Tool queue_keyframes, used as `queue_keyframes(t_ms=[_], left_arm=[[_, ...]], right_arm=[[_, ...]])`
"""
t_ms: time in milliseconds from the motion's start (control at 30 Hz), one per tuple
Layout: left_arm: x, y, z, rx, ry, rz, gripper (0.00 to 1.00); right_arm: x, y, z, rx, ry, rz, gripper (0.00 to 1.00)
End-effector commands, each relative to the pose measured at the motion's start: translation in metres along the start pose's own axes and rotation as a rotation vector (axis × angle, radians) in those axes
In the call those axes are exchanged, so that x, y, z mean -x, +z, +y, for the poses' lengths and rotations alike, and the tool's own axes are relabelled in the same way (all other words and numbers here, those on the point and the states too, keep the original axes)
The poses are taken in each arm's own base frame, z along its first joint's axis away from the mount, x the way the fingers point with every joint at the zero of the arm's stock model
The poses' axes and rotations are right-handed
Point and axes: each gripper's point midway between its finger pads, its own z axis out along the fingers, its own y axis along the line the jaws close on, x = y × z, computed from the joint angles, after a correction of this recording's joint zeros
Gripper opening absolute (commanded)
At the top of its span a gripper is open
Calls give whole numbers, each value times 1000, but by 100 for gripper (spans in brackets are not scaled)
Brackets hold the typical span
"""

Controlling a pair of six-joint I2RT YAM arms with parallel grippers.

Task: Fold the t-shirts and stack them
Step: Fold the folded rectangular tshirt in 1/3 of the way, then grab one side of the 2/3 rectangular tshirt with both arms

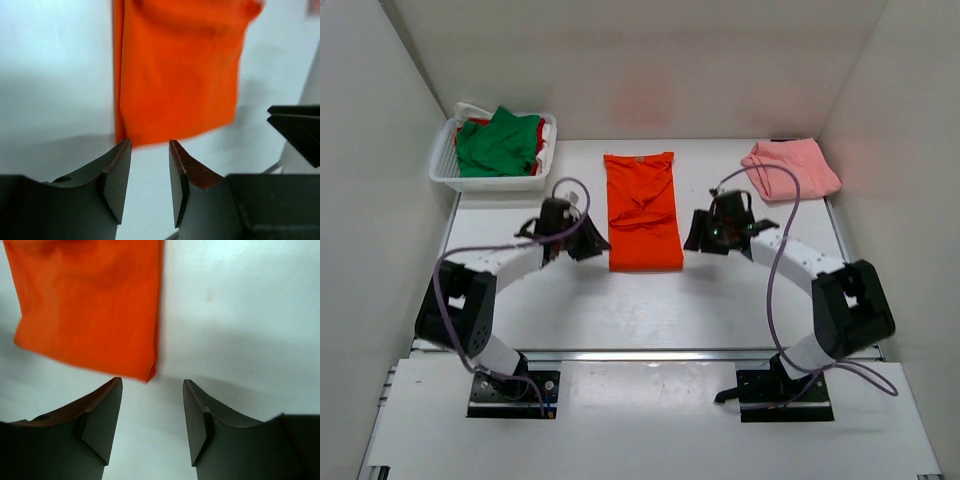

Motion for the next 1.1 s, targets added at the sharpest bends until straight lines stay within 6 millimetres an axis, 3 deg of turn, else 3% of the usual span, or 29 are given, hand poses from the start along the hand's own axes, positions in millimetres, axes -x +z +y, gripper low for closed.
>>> queue_keyframes(t_ms=[0,33,100,167,367,567,600,633,667,700,733,767,833,867,933,967,1000,1067], left_arm=[[-47,-2,17,63,-3,-54,48],[-43,-4,7,45,-10,-124,49],[-57,-4,16,57,-29,-157,50],[-56,-1,15,59,-48,-177,51],[-37,10,14,58,-72,-261,54],[-37,32,11,58,-84,-238,52],[-41,36,12,59,-92,-222,49],[-41,38,12,54,-89,-218,44],[-44,41,11,39,-104,-205,25],[-45,42,14,43,-114,-204,18],[-53,43,16,43,-114,-173,6],[-53,41,15,33,-116,-160,0],[-68,29,19,38,-80,-111,0],[-76,24,21,43,-76,-87,0],[-92,-1,25,52,-29,-45,0],[-103,-8,32,64,-16,-15,0],[-105,-23,28,50,-4,-21,0],[-115,-45,31,64,19,-18,0]], right_arm=[[-21,-4,20,2,73,-110,49],[-39,-1,20,3,100,-99,51],[-52,1,22,15,137,-100,54],[-70,7,20,14,159,-60,57],[-64,25,19,32,174,-79,61],[-69,44,18,35,188,-42,53],[-67,47,21,40,180,-44,48],[-69,50,20,40,181,-33,37],[-71,51,18,30,179,-25,19],[-74,53,18,33,176,-15,8],[-76,51,16,29,171,-1,0],[-79,50,12,13,149,9,0],[-85,39,14,1,101,17,0],[-99,33,12,-13,74,51,0],[-106,11,16,-1,32,62,0],[-117,-3,17,0,-1,78,0],[-131,-12,19,-2,-41,114,0],[-133,-37,27,18,-70,92,0]])
